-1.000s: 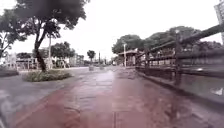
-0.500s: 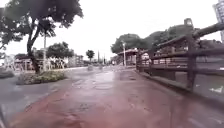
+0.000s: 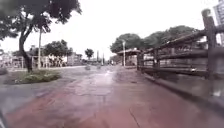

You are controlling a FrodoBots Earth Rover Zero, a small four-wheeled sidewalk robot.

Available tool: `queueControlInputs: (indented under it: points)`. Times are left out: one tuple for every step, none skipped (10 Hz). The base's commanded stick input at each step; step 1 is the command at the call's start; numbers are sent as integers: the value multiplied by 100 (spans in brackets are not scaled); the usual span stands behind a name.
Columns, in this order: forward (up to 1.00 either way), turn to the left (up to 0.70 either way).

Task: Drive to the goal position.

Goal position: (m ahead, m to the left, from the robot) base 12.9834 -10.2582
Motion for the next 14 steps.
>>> queueControlInputs:
  points:
    - [100,0]
    - [100,0]
    - [100,0]
    - [100,0]
    - [100,0]
    - [100,0]
    - [100,0]
    - [100,0]
    - [100,0]
    - [100,0]
    - [100,0]
    - [100,0]
    - [100,0]
    - [100,0]
